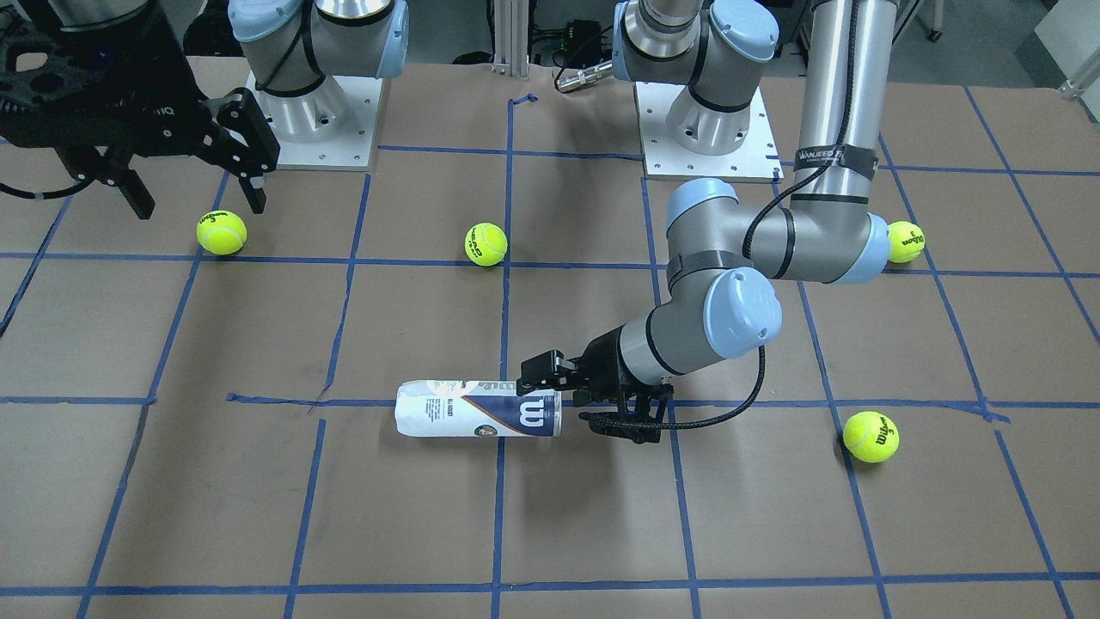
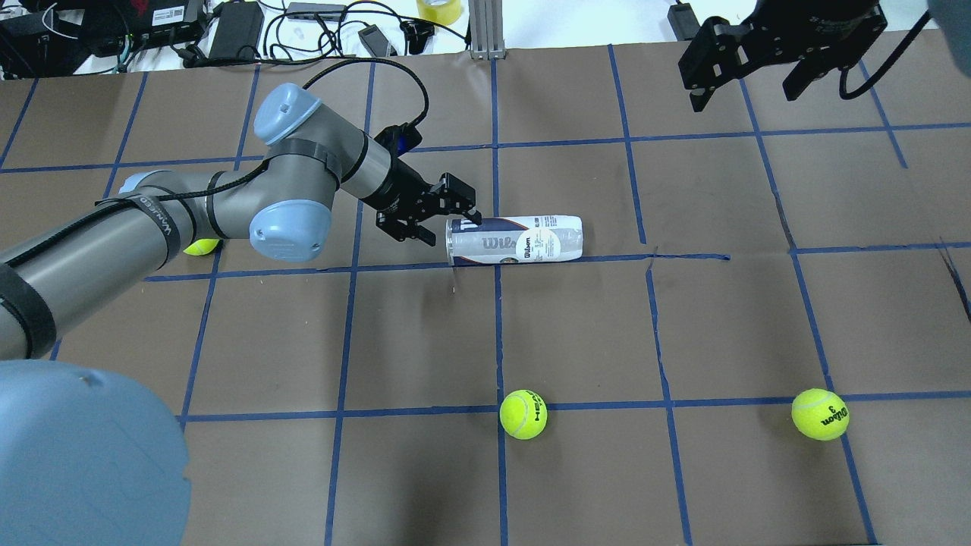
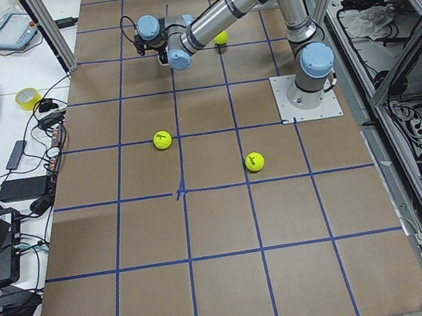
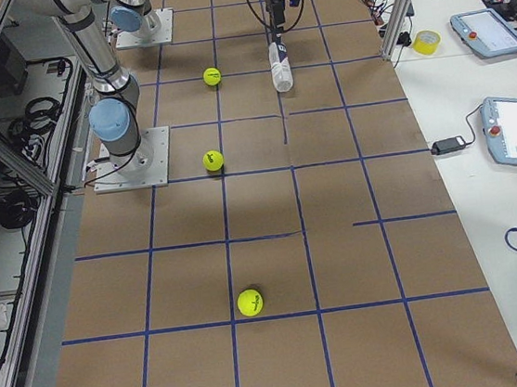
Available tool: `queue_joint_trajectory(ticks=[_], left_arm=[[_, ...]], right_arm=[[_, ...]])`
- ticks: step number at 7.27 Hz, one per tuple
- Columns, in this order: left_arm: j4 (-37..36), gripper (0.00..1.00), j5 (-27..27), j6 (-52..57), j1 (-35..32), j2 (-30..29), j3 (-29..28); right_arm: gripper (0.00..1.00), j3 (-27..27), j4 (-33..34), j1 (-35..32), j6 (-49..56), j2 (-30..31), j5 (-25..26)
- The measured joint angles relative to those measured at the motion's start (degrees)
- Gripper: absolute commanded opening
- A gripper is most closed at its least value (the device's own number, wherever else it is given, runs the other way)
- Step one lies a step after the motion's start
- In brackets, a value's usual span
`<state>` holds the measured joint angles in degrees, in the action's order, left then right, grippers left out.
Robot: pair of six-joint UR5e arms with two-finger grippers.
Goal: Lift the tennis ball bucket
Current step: 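Grasp the tube's open end with the left gripper and lift it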
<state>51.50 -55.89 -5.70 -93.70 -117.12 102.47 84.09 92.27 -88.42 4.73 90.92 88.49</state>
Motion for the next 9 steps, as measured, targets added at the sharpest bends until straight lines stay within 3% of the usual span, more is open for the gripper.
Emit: queue_joint_trajectory(ticks=[1, 2, 3, 4, 7, 9], left_arm=[[-1.31, 0.74, 0.24, -0.03, -0.16, -0.90, -0.03], [-2.55, 0.65, 0.58, -0.33, -0.24, -1.60, -0.07], [-3.19, 0.16, 1.77, -1.04, -0.29, -2.11, -0.07], [-3.38, 0.00, 3.31, -1.68, -0.32, -2.48, -0.13], [-4.55, 0.00, 4.53, -12.93, -0.29, -1.96, -2.97], [-1.87, 0.00, 2.56, -18.03, 0.05, -0.96, -11.16]], right_arm=[[1.00, 0.01, -0.33, -0.32, -1.98, 0.36, -0.08], [1.00, 0.02, -0.50, -0.54, -3.49, 0.62, -0.07], [1.00, 0.17, -0.63, -0.71, -5.03, 1.06, 0.13], [1.00, 0.56, -0.68, -0.81, -5.74, 1.58, 0.27], [1.00, 1.13, -0.38, -0.87, -6.14, 1.82, -0.07], [1.00, 1.11, -0.18, -0.87, -6.14, 1.75, -0.09]])
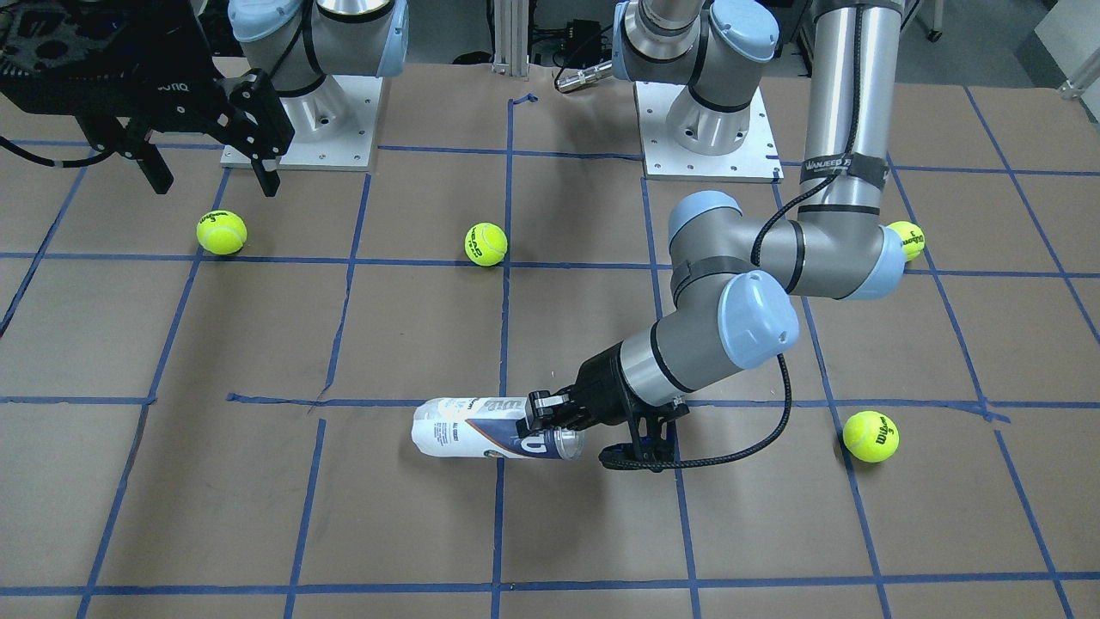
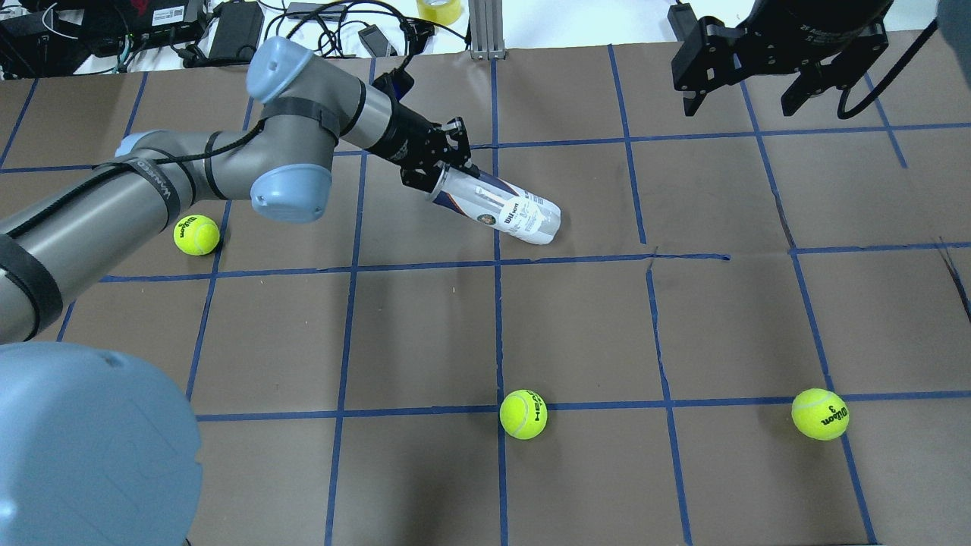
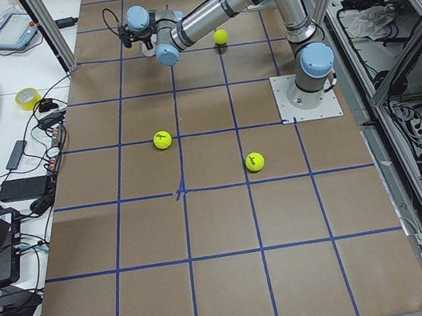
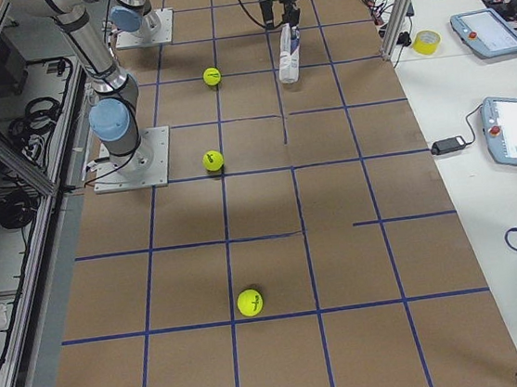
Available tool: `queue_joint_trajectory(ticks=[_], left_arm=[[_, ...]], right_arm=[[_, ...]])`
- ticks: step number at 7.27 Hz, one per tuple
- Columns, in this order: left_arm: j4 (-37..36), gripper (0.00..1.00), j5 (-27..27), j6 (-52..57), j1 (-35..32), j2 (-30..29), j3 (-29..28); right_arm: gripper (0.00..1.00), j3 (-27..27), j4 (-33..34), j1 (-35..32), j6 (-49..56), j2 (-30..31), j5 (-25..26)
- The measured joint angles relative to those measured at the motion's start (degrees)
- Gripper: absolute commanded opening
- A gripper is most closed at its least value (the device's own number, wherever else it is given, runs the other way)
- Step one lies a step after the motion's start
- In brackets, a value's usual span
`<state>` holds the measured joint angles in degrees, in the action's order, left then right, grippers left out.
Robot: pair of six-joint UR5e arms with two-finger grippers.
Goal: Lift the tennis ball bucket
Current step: 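Grasp the tube's open end with the left gripper and lift it, then swing the tube upright with the left gripper and lower it onto the table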
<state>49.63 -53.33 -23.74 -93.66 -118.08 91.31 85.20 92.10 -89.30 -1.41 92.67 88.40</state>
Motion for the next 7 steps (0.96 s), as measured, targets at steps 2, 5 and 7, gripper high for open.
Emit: queue_joint_trajectory(ticks=[2, 5, 7], left_arm=[[9.24, 0.00, -9.09, -2.97, 0.11, 0.62, -12.81], [17.03, 0.00, -29.29, 9.98, -0.19, 0.08, -23.12], [16.60, 0.00, -33.56, 18.38, -0.89, -0.61, -22.45]], right_arm=[[1.00, -0.01, 0.02, 0.00, 0.00, 0.04, 0.00], [1.00, 0.15, -0.16, 0.00, -0.02, -0.39, 0.01], [1.00, 0.25, -0.33, 0.00, -0.23, -0.53, 0.00]])
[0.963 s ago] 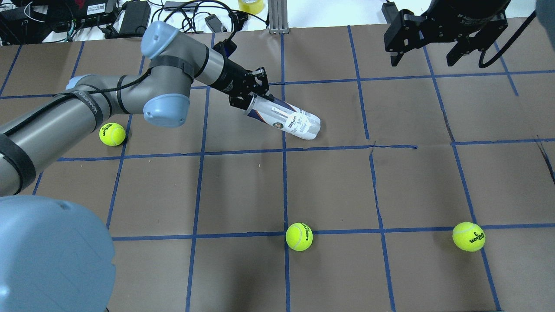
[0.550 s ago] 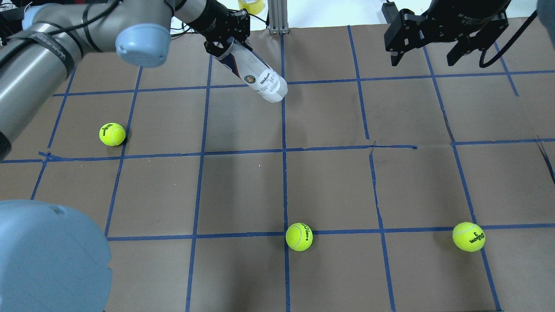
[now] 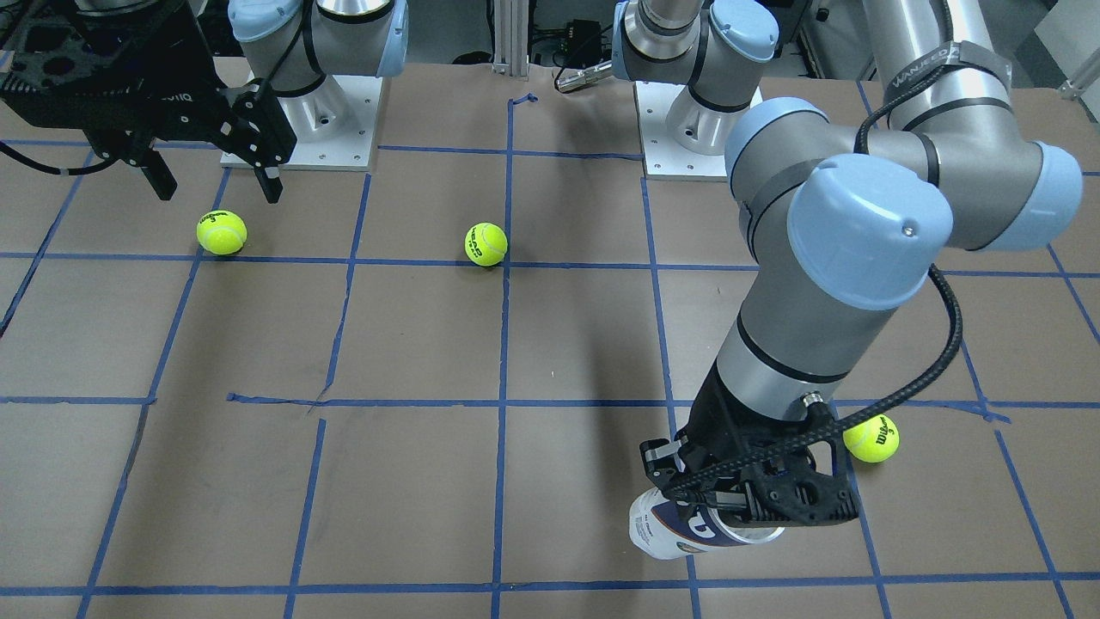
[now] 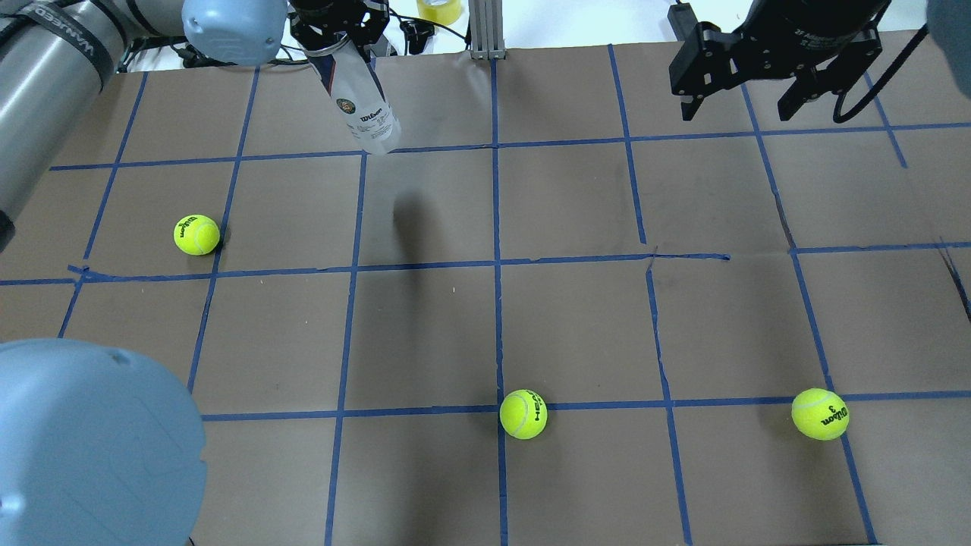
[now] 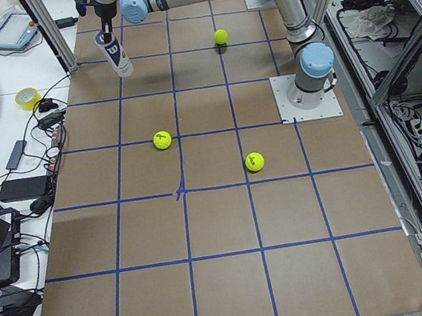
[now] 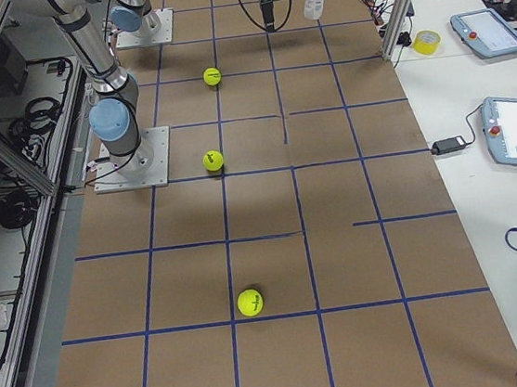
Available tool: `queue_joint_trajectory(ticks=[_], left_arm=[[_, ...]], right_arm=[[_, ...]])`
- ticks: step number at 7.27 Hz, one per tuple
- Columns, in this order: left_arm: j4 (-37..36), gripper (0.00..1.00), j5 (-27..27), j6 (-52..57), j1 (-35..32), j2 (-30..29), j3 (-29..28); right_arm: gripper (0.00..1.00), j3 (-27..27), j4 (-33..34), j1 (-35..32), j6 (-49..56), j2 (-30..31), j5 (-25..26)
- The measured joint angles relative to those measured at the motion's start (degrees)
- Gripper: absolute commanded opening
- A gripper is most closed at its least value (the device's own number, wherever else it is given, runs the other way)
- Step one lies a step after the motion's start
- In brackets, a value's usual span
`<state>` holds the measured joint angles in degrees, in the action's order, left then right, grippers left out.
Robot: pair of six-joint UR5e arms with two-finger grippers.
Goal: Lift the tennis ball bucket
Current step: 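Swing the tube upright with the left gripper and lower it onto the table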
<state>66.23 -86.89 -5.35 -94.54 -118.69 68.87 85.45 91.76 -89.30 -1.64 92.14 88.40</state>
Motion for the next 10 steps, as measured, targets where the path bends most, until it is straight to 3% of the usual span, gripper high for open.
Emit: queue_joint_trajectory(ticks=[7, 9, 10], left_arm=[[-2.67, 0.00, -2.04, 1.81, -5.09, -0.30, 7.49], [-3.14, 0.08, -2.05, 1.58, -5.52, -0.38, 8.56], [-3.24, 0.22, -2.05, 1.61, -5.72, -0.43, 8.68]], right_arm=[[1.00, 0.55, -0.09, 0.00, -0.03, -0.04, -0.01], [1.00, 0.62, -0.12, 0.00, -0.03, -0.02, -0.02], [1.00, 0.63, -0.13, 0.00, -0.03, 0.02, -0.03]])
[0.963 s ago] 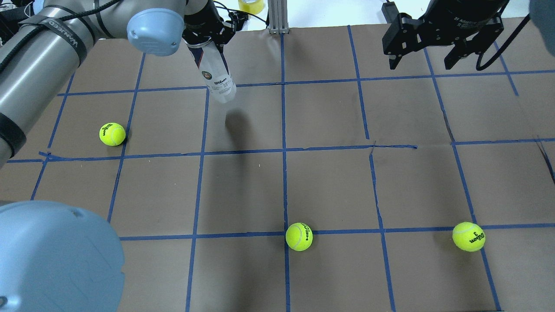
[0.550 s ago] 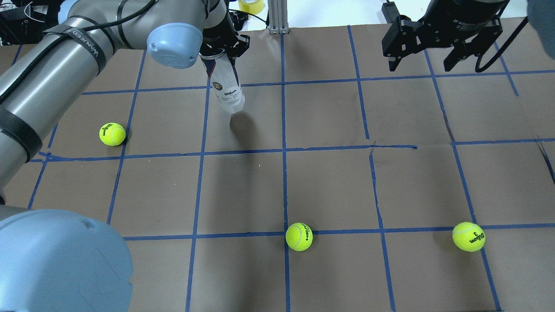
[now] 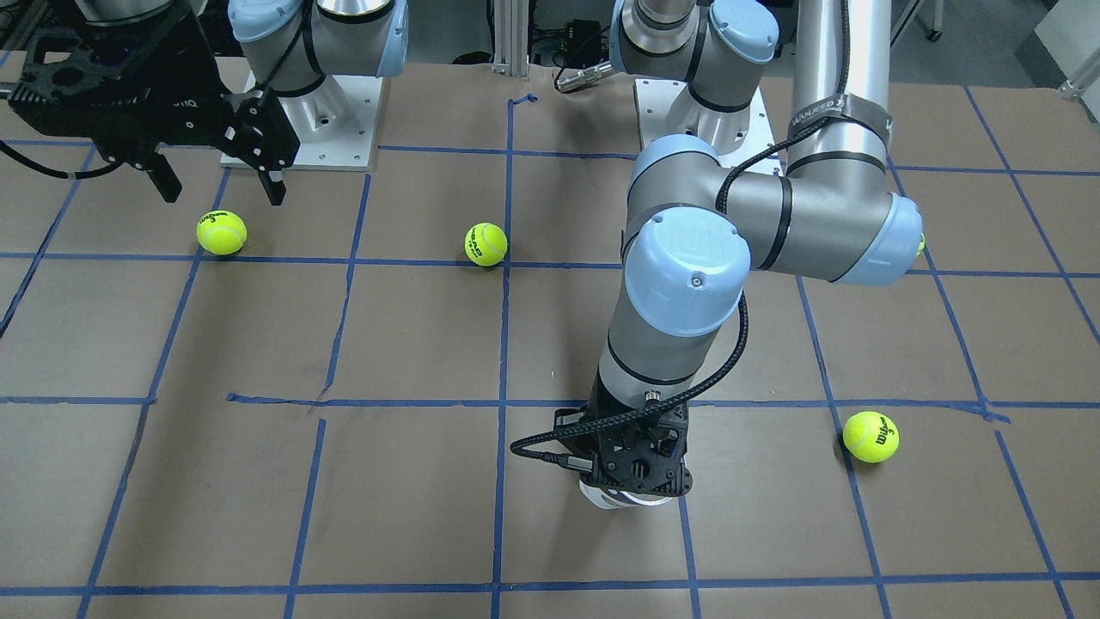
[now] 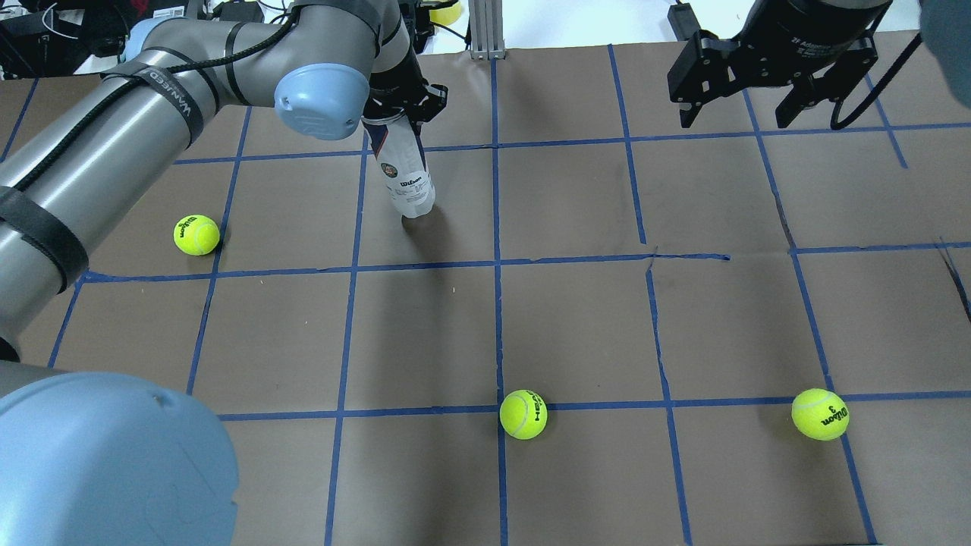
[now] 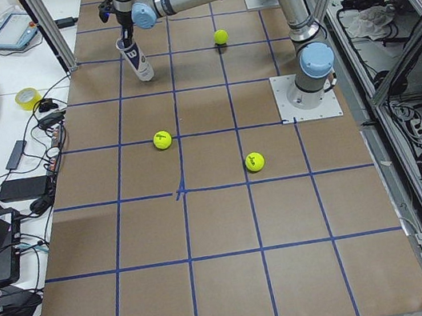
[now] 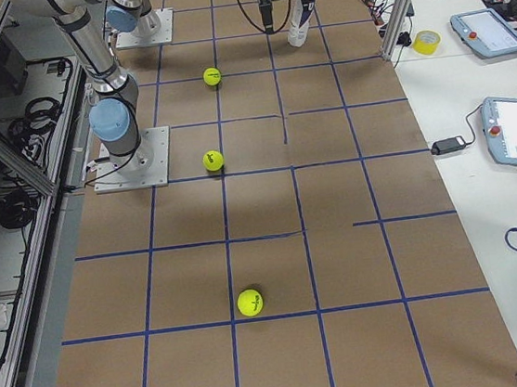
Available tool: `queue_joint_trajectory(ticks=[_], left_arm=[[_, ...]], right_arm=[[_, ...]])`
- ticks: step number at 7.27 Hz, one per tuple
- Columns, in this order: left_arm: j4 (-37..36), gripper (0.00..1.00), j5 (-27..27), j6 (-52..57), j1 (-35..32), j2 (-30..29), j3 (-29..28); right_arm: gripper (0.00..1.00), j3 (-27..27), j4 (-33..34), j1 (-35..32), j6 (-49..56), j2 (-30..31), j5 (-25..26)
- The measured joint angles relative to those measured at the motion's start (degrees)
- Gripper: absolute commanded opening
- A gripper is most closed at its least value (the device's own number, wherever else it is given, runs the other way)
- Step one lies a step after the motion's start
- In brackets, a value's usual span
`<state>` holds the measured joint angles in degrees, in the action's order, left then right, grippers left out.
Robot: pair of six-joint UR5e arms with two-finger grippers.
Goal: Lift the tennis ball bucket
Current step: 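Swing the tube upright with the left gripper and lower it onto the table, then open the left gripper and lift it off the standing tube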
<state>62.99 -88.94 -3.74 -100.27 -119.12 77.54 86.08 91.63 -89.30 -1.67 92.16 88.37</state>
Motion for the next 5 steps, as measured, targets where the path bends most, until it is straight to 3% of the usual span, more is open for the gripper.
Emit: queue_joint_trajectory(ticks=[1, 2, 3, 5], left_arm=[[-0.02, 0.59, 0.02, 0.18, -0.14, -0.03, 0.03], [0.01, 0.74, 0.05, 0.26, -0.29, -0.05, 0.06], [0.16, 0.99, 0.06, 0.26, -0.48, 0.06, 0.06], [1.23, 1.00, 0.07, -0.03, -0.95, 1.41, -0.25]], right_arm=[[1.00, 0.00, 0.02, 0.00, 0.02, 0.00, 0.02], [1.00, 0.02, 0.01, 0.00, 0.06, 0.00, 0.04], [1.00, 0.07, 0.00, 0.00, 0.07, -0.01, 0.04], [1.00, 0.21, -0.03, 0.00, 0.09, -0.04, 0.10]])
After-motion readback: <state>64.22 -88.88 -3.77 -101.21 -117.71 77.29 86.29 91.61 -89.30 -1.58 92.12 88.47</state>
